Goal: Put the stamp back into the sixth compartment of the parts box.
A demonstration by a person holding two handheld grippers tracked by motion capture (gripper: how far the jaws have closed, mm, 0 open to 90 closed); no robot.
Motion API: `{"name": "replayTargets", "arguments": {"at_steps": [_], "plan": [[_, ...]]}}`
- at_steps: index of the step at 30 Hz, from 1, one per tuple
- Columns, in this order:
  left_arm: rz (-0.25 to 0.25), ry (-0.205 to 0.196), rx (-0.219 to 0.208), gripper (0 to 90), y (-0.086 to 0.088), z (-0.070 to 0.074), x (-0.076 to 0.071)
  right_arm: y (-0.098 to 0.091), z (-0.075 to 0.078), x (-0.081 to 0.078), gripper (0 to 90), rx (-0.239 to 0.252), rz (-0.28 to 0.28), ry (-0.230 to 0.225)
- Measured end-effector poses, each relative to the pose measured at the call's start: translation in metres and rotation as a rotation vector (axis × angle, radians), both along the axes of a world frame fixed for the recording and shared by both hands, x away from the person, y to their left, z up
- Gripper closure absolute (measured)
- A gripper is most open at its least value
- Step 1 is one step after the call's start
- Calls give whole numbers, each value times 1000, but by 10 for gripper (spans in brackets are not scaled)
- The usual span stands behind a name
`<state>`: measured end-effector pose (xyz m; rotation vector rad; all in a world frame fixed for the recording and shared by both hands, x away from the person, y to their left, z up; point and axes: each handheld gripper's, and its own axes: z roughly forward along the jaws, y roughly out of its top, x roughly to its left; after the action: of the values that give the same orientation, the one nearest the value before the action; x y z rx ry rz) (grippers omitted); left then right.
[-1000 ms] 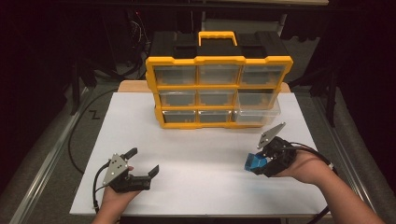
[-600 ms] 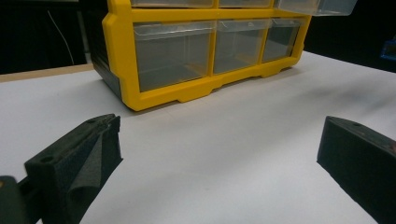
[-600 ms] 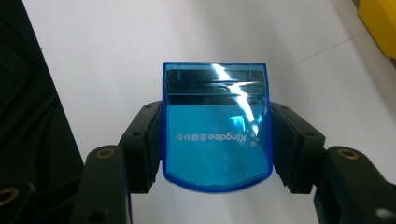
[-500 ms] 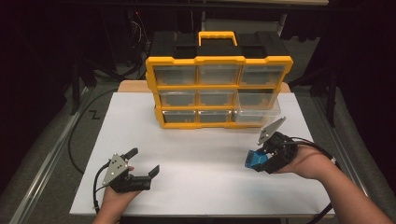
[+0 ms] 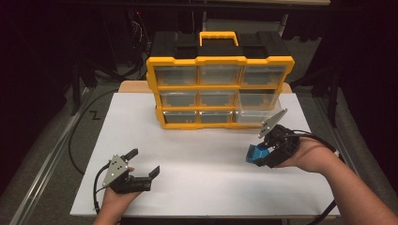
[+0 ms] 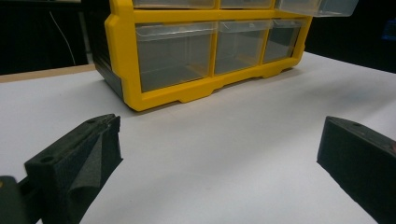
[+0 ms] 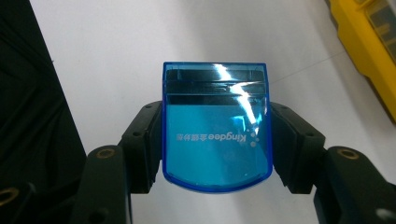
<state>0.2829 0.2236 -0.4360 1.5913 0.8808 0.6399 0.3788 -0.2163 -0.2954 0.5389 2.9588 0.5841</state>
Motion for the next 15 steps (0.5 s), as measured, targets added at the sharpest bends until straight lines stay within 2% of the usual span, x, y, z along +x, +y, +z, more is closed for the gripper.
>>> {"name": "replayTargets", "arguments": {"at_steps": [15], "plan": [[-2, 1, 0, 3, 1, 0, 0, 1, 22, 4, 438, 1, -4, -17]]}}
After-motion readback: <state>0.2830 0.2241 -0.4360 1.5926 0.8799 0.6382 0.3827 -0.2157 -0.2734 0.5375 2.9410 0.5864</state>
